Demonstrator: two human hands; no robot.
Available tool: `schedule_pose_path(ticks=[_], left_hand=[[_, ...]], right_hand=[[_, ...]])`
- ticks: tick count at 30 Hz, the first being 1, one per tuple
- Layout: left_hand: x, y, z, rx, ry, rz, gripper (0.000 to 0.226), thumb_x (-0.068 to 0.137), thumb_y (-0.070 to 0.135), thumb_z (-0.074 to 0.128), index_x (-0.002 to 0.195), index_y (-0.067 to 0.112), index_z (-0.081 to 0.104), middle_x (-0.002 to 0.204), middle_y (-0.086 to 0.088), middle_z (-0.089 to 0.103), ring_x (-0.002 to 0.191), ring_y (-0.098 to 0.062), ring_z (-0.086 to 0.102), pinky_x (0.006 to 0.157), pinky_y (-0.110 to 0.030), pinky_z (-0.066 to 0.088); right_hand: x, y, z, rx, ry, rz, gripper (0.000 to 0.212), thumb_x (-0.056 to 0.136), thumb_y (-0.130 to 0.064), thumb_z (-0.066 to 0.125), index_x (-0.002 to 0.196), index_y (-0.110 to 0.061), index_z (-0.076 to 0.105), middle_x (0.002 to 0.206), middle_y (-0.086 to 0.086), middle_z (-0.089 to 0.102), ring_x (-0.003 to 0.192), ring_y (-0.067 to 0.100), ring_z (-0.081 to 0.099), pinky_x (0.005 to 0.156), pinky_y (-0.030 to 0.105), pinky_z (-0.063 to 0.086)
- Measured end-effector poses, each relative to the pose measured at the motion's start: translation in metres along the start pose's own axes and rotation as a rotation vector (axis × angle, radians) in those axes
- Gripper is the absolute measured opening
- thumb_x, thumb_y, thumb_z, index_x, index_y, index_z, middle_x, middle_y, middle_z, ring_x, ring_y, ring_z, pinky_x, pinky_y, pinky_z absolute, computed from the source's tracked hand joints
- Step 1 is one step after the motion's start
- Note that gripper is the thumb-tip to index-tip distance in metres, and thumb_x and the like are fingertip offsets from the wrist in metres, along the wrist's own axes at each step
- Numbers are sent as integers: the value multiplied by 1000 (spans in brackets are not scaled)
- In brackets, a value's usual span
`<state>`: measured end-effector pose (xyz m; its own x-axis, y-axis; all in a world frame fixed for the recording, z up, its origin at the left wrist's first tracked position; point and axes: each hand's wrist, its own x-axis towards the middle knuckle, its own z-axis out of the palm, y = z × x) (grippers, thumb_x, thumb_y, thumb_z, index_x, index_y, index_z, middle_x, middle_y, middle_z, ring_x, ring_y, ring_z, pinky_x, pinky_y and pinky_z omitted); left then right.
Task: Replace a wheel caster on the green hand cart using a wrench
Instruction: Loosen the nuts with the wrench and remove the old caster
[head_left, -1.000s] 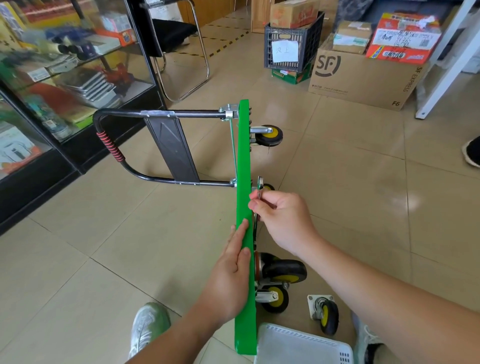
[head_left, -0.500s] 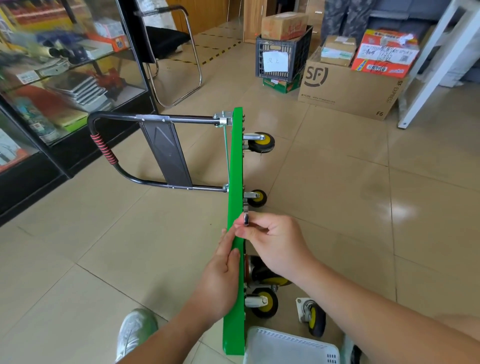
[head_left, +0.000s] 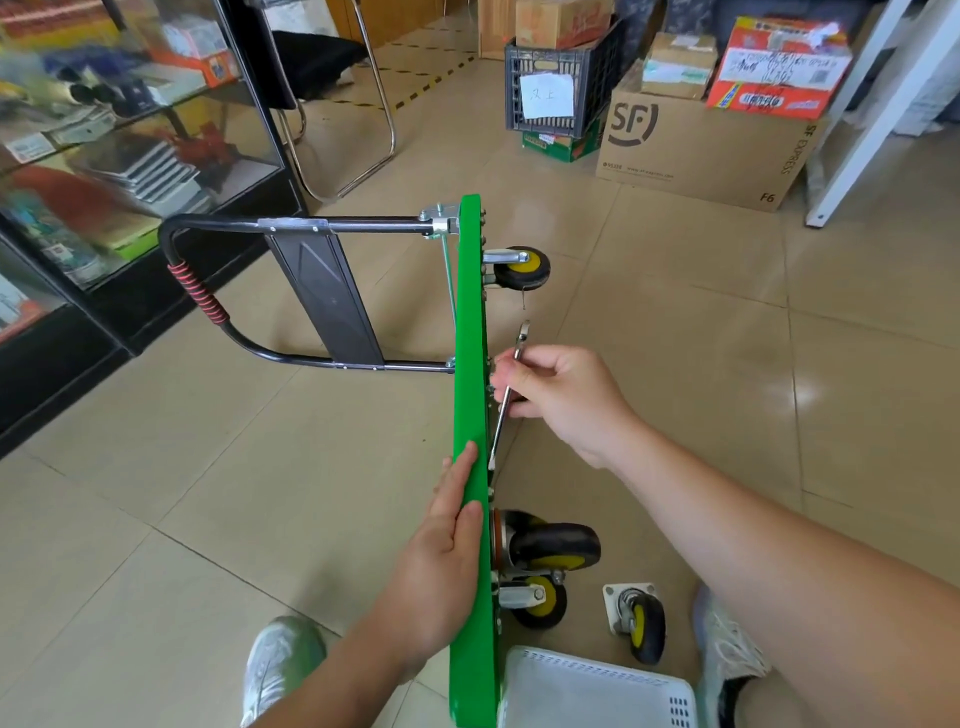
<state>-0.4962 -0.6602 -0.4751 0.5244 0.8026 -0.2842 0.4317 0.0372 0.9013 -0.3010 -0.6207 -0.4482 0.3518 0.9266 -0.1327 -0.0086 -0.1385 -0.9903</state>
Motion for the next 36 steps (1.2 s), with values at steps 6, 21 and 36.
schedule_pose_path(ticks=[6, 21, 36], left_hand=[[3, -2, 1, -24, 9, -15, 53, 112, 25, 32, 150, 59, 22, 167, 23, 18, 152, 10, 9, 129, -27, 7], [3, 0, 2, -17, 17, -20, 54, 112, 25, 32, 153, 57, 21, 165, 27, 18, 151, 12, 10, 129, -26, 8], [5, -3, 5, -2, 25, 6, 53, 112, 24, 32, 149, 60, 20, 165, 26, 17, 150, 15, 8, 124, -16, 6]], right_hand=[[21, 6, 1, 47, -113, 110, 8, 96, -16, 66, 98, -11, 71, 91, 7, 74, 84, 17, 71, 82, 38, 62], [25, 10, -3, 6, -128, 82, 10, 95, -16, 67, 102, -11, 72, 92, 7, 75, 86, 17, 73, 84, 40, 61], [25, 31, 3, 62, -97, 146, 18, 93, -18, 71, 107, -7, 74, 96, 8, 76, 89, 19, 73, 80, 37, 62]])
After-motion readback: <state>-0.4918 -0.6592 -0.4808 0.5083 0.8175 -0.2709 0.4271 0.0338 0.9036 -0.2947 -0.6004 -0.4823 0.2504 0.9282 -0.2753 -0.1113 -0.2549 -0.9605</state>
